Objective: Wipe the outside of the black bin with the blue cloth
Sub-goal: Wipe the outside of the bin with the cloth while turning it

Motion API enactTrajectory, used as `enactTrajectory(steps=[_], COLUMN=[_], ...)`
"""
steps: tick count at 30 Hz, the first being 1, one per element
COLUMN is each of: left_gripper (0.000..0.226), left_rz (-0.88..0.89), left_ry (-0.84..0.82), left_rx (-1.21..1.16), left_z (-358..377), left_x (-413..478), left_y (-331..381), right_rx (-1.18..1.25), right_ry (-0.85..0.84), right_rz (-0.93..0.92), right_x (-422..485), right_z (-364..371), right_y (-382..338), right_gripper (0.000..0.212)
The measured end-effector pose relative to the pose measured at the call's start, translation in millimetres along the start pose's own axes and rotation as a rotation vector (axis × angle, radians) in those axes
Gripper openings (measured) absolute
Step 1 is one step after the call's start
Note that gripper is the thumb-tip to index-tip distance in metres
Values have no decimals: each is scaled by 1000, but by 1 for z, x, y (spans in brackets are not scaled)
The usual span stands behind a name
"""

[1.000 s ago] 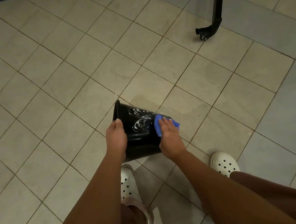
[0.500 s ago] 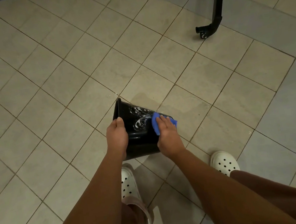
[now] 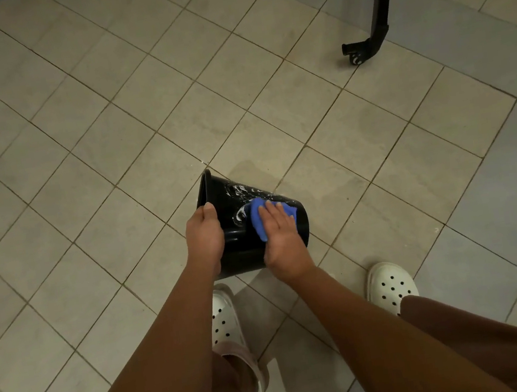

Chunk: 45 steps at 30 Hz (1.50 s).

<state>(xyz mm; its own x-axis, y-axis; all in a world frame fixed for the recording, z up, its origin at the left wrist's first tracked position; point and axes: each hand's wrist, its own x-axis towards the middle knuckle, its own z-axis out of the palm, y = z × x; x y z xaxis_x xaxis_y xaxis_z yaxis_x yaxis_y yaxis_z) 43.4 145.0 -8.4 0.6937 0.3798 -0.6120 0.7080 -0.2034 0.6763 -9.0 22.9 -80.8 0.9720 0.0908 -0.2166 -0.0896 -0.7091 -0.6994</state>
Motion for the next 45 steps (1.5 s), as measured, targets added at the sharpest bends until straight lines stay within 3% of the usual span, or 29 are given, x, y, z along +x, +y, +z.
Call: enactTrajectory(steps=[5,9,12,16,20,26,30,34,39,43,45], left_gripper=[38,38,37,36,37,38,34,30,33,31,31], left_rz=[12,15,16,3,-8,-32,-62,-102,-97,-59,-82], left_ry=[-9,-32,-31,-46,-58,-54,-80,-73,-73,-100,-95], left_rx=[13,30,28,8,-5,10,5,4,22,-12,-47], left_z=[0,1,0,0,1,-1,-3,-4,-4,-5,-6], left_x=[-1,-3,-3,-4,-4,-3,-2,0,0,0,1], left_y=[2,5,4,4,8,10,11,16,17,16,15], right_rx=[-44,-53,-2,-38,-68,-65,-27,-104,-103,-91,-82], right_ry=[51,96,35,-53,10,72,-42,-20,53,30,-30], right_rz=[193,3,-35,123,231,-22,62,157,29,-124,-99], right_x=[-15,-29,-10,12,-6,-25,4,-8,-37,-19,-6], right_z=[2,17,6,-11,-3,19,-1,-1,19,14,2], right_y=[12,-4,-13,-4,-3,-26,-16,-2,-8,-10,-4], right_gripper=[70,72,68,74,71,69,74,73,76,73,69])
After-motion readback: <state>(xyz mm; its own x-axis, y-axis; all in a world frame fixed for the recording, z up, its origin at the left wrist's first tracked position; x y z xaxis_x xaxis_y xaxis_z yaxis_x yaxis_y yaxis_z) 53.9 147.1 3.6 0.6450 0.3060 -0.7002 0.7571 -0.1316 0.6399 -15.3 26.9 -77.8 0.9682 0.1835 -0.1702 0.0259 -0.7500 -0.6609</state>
